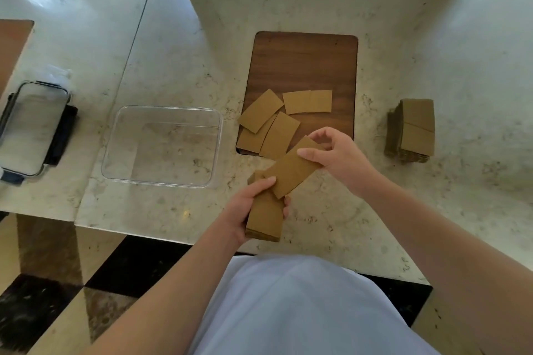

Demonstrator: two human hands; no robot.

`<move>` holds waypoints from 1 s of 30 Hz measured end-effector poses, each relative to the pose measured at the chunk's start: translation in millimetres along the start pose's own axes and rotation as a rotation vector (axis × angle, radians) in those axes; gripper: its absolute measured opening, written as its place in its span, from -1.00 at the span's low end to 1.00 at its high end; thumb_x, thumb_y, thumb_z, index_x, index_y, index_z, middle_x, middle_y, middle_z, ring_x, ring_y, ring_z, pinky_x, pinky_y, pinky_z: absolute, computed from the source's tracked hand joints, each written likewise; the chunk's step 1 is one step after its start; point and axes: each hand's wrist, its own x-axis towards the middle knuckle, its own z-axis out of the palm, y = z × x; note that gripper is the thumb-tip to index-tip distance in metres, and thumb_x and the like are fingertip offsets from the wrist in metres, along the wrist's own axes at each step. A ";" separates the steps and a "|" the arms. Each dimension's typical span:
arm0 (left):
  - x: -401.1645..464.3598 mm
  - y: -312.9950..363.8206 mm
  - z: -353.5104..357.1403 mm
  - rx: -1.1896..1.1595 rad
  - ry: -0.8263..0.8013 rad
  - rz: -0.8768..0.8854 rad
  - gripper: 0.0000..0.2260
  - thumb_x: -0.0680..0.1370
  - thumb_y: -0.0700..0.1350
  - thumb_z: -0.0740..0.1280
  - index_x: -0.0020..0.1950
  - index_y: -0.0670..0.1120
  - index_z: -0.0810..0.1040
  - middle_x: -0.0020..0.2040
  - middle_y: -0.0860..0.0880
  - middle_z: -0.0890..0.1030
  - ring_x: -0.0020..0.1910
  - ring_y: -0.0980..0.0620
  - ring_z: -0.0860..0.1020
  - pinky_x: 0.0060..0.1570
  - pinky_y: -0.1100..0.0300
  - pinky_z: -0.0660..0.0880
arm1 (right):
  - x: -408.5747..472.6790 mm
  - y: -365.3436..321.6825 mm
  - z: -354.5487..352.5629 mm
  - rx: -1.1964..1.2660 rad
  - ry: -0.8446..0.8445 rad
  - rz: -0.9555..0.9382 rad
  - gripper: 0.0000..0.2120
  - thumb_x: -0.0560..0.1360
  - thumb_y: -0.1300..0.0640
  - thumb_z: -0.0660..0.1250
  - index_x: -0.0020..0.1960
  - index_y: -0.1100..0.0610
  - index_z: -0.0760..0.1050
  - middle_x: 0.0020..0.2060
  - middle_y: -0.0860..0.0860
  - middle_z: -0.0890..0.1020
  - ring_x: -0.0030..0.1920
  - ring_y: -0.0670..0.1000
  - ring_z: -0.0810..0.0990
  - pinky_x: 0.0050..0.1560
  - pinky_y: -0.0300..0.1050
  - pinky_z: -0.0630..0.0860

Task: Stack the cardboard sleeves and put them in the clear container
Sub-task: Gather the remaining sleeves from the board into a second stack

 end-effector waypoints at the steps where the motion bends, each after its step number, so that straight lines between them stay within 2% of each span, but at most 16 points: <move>1: -0.6 -0.3 -0.6 -0.007 -0.026 -0.005 -0.35 0.38 0.08 0.63 0.33 -0.23 0.53 -0.09 -0.23 0.63 -0.20 -0.13 0.63 -0.23 0.00 0.64 | -1.8 1.9 1.9 0.034 -0.006 -0.020 -0.86 0.55 0.05 0.49 0.09 -0.04 0.61 -0.03 -0.04 0.73 0.02 0.07 0.71 -0.04 -0.10 0.67; 2: -0.6 2.2 0.3 -0.018 -0.050 -0.007 -0.27 0.37 0.19 0.62 0.36 -0.23 0.54 -0.06 -0.23 0.64 -0.18 -0.13 0.63 -0.22 0.00 0.65 | -2.6 1.1 4.1 0.047 -0.033 -0.033 -0.90 0.58 0.07 0.45 0.09 -0.05 0.65 -0.03 -0.05 0.74 0.06 0.09 0.71 0.03 -0.04 0.66; 4: 0.8 5.0 1.4 -0.048 -0.081 -0.035 -0.18 0.34 0.36 0.53 0.34 -0.24 0.59 0.00 -0.26 0.66 -0.12 -0.16 0.66 -0.20 -0.02 0.66 | -4.3 -1.7 10.7 0.028 -0.099 -0.003 -0.86 0.63 0.08 0.38 0.14 -0.05 0.67 0.01 -0.06 0.75 0.10 0.07 0.69 0.14 0.04 0.62; 6: 2.8 9.1 3.3 -0.036 -0.110 -0.055 -0.26 0.39 0.36 0.48 0.27 -0.25 0.66 0.08 -0.27 0.68 -0.03 -0.19 0.68 -0.13 -0.04 0.67 | -1.8 -8.2 21.0 -0.059 -0.169 0.003 -0.82 0.65 0.07 0.35 0.21 -0.03 0.66 0.04 -0.10 0.73 0.07 -0.07 0.68 0.11 -0.03 0.63; 8: 4.7 14.1 9.8 -0.015 -0.113 -0.049 -0.41 0.43 0.14 0.58 0.26 -0.27 0.64 0.11 -0.27 0.68 -0.01 -0.21 0.68 -0.08 -0.07 0.66 | 3.7 -13.7 32.0 -0.149 -0.194 -0.028 -0.84 0.63 0.05 0.38 0.18 -0.06 0.67 0.01 -0.14 0.71 -0.05 -0.17 0.67 -0.09 -0.20 0.59; 10: 8.0 19.0 14.9 -0.023 -0.099 -0.023 -0.49 0.42 -0.15 0.61 0.29 -0.29 0.56 0.09 -0.27 0.68 -0.05 -0.19 0.68 -0.09 -0.05 0.66 | 12.5 -17.3 39.3 -0.177 -0.160 -0.039 -0.86 0.60 0.04 0.43 0.14 -0.03 0.66 -0.02 -0.10 0.69 -0.12 -0.12 0.67 -0.30 -0.27 0.57; 11: 9.6 21.5 16.2 -0.031 -0.087 -0.007 -0.52 0.43 -0.24 0.56 0.30 -0.30 0.52 0.07 -0.26 0.68 -0.08 -0.16 0.68 -0.10 -0.03 0.65 | 18.8 -18.2 41.5 -0.181 -0.125 -0.034 -0.86 0.59 0.02 0.43 0.14 -0.02 0.65 -0.01 -0.09 0.67 -0.10 -0.09 0.66 -0.35 -0.28 0.56; 13: 12.2 24.5 17.4 -0.017 -0.069 0.013 -0.56 0.45 -0.30 0.47 0.30 -0.31 0.49 0.03 -0.23 0.67 -0.13 -0.13 0.65 -0.13 0.00 0.64 | 33.4 -21.0 41.4 -0.217 -0.006 -0.040 -0.84 0.60 -0.02 0.40 0.15 0.00 0.61 0.02 -0.09 0.63 0.02 -0.06 0.62 -0.24 -0.24 0.58; 15: 15.4 28.0 15.3 0.009 -0.052 0.008 -0.57 0.44 -0.31 0.45 0.29 -0.32 0.47 -0.03 -0.21 0.65 -0.18 -0.11 0.62 -0.15 0.02 0.63 | 56.9 -24.7 38.2 -0.411 0.100 -0.132 -0.79 0.62 0.06 0.35 0.25 0.03 0.56 0.11 -0.04 0.60 0.15 0.02 0.56 0.07 -0.14 0.53; 17: 16.8 28.7 14.2 -0.007 -0.044 0.006 -0.52 0.44 -0.30 0.48 0.32 -0.28 0.44 -0.06 -0.19 0.62 -0.19 -0.09 0.60 -0.16 0.02 0.63 | 82.1 -30.3 37.2 -0.741 0.061 -0.290 -0.62 0.61 0.21 0.30 0.42 0.05 0.47 0.29 0.06 0.53 0.32 0.14 0.44 0.32 0.06 0.41; 18: 18.5 29.3 12.7 -0.044 -0.042 0.011 -0.47 0.44 -0.29 0.51 0.37 -0.25 0.43 -0.05 -0.19 0.61 -0.19 -0.08 0.59 -0.16 0.01 0.62 | 95.7 -35.5 39.0 -0.884 -0.006 -0.343 -0.51 0.59 0.28 0.27 0.50 0.02 0.40 0.40 0.09 0.47 0.40 0.19 0.35 0.37 0.14 0.36; 20: 22.7 30.0 7.6 -0.156 -0.046 0.013 -0.33 0.43 -0.25 0.56 0.49 -0.13 0.39 -0.03 -0.19 0.59 -0.18 -0.08 0.57 -0.15 -0.01 0.61 | 121.2 -48.9 43.2 -1.095 -0.156 -0.390 -0.32 0.56 0.37 0.23 0.60 -0.05 0.25 0.56 0.05 0.31 0.52 0.20 0.18 0.41 0.24 0.28; 22: 26.3 33.3 2.6 -0.225 -0.069 0.023 -0.35 0.44 -0.20 0.59 0.48 -0.04 0.43 -0.02 -0.19 0.59 -0.17 -0.08 0.56 -0.14 -0.01 0.60 | 144.1 -60.9 45.8 -1.279 -0.267 -0.435 -0.24 0.55 0.38 0.26 0.64 -0.07 0.15 0.62 0.02 0.22 0.57 0.19 0.09 0.43 0.27 0.23; 26: 34.4 40.1 -0.9 -0.253 -0.068 0.093 -0.60 0.46 -0.04 0.60 0.22 -0.03 0.54 -0.01 -0.19 0.59 -0.16 -0.08 0.57 -0.20 0.00 0.60 | 173.5 -71.3 50.9 -1.542 -0.342 -0.494 -0.29 0.53 0.25 0.39 0.60 -0.01 0.22 0.48 0.06 0.39 0.44 0.20 0.25 0.31 0.24 0.33; 28: 39.1 40.8 -3.0 -0.314 -0.052 0.107 -0.66 0.46 0.04 0.60 0.09 -0.06 0.57 0.01 -0.19 0.61 -0.14 -0.09 0.60 -0.20 -0.01 0.62 | 180.4 -71.1 53.1 -1.599 -0.342 -0.514 -0.33 0.51 0.15 0.45 0.56 0.01 0.28 0.37 0.07 0.44 0.36 0.18 0.29 0.28 0.20 0.33; 30: 42.7 40.7 -5.3 -0.356 -0.019 0.098 -0.67 0.45 0.07 0.60 0.05 -0.07 0.60 0.02 -0.20 0.63 -0.14 -0.11 0.62 -0.18 -0.02 0.63 | 183.1 -69.3 50.0 -1.623 -0.335 -0.587 -0.35 0.48 -0.01 0.49 0.50 0.03 0.35 0.32 0.07 0.46 0.34 0.16 0.31 0.28 0.17 0.32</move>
